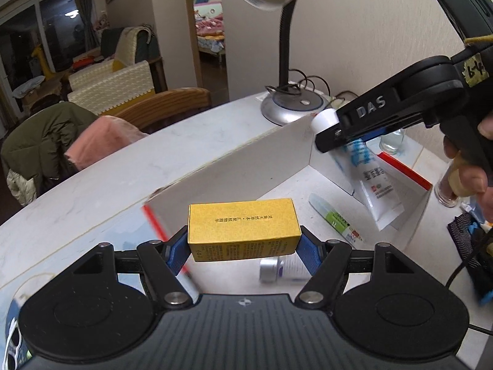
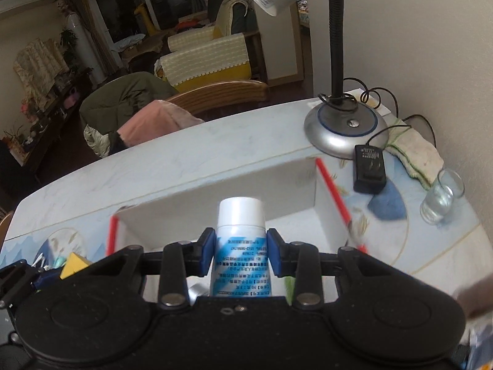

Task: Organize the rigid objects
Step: 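Carry the yellow box and ointment tube with both grippers into the shoebox, then lower the yellow box and tube onto the box floor and open both grippers, then withdraw both grippers from the shoebox back toward the mat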

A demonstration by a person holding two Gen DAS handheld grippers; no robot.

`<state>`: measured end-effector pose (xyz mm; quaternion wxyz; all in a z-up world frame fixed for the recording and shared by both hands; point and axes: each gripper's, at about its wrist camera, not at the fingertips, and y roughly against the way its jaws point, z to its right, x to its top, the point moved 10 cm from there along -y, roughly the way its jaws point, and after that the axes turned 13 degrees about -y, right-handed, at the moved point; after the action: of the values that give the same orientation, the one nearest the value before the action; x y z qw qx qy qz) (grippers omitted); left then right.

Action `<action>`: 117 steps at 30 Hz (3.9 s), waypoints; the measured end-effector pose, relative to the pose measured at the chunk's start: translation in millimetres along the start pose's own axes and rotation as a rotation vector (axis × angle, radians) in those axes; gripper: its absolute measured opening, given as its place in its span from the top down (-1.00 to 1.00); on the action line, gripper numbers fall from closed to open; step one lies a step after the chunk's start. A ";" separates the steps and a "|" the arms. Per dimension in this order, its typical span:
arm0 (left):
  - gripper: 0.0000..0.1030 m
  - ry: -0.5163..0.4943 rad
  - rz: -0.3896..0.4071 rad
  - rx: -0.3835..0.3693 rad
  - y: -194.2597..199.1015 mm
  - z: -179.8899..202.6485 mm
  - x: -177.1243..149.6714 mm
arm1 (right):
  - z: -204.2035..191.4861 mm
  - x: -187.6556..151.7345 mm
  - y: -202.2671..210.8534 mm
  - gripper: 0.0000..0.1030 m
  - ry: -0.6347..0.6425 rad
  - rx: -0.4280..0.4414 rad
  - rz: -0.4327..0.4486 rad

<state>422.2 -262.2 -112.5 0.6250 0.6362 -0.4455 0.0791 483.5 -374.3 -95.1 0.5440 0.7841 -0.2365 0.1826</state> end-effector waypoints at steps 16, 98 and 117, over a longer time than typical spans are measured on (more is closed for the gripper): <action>-0.39 -0.020 -0.224 -0.020 -100.0 2.3 -0.4 | 32.5 -44.5 -65.0 0.32 0.124 -0.056 -0.189; -0.56 0.221 0.056 0.028 122.9 -40.5 -69.3 | -65.0 -100.9 96.2 -0.62 0.143 0.225 0.048; -0.99 0.265 0.092 0.098 171.3 -111.0 -183.3 | -169.9 -166.9 83.6 -0.98 0.231 0.266 0.040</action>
<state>250.6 -49.8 -85.9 0.6421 0.6289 -0.3834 0.2126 293.8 -210.6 -63.7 0.4554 0.8181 -0.1616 0.3117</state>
